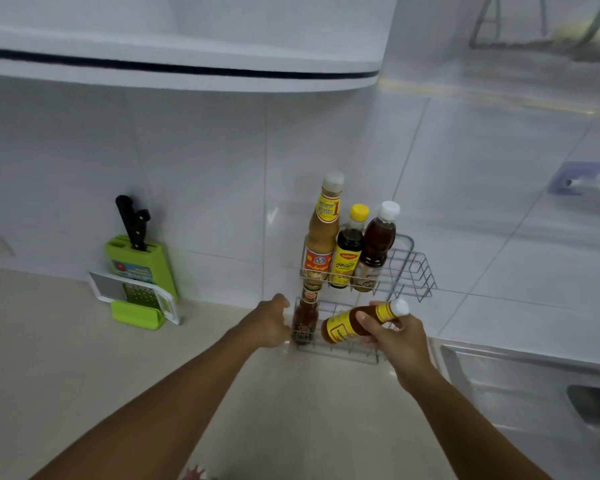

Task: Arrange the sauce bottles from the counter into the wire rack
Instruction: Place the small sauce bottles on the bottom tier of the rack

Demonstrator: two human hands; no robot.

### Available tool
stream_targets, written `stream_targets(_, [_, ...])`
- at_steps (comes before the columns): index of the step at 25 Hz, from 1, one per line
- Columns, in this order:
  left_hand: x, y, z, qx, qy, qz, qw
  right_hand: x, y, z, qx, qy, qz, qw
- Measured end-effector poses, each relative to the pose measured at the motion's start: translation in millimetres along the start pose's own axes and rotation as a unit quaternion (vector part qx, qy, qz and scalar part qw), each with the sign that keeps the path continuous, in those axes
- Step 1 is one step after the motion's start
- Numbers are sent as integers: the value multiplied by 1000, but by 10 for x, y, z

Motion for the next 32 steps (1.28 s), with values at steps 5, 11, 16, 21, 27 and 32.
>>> stream_targets(5, [265, 489, -338, -36, -88, -57, 994, 196, 239, 208, -55, -116, 68, 989])
stream_targets(11, [607, 847, -394, -36, -124, -83, 988, 505, 616, 433, -65, -189, 25, 980])
stream_targets(16, [629, 919, -412, -38, -148, -85, 985, 653, 881, 529, -47, -263, -20, 963])
stream_targets(21, [623, 874, -421, -35, -157, -98, 982, 799, 960, 528, -73, -324, -57, 941])
stream_targets(27, [624, 766, -442, -54, -149, -111, 981, 790, 948, 566, -37, -299, -100, 948])
stream_targets(32, [437, 477, -382, -69, -102, -116, 985, 735, 724, 479, -60, -313, -129, 939])
Point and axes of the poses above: each hand's wrist, its own y-axis towards the middle knuckle, its own x-axis out of the palm, z = x × y, the point moved 9 cm from there along y, towards the middle knuckle, and after that the axes turned 9 degrees about -z, right-handed, at the moved point
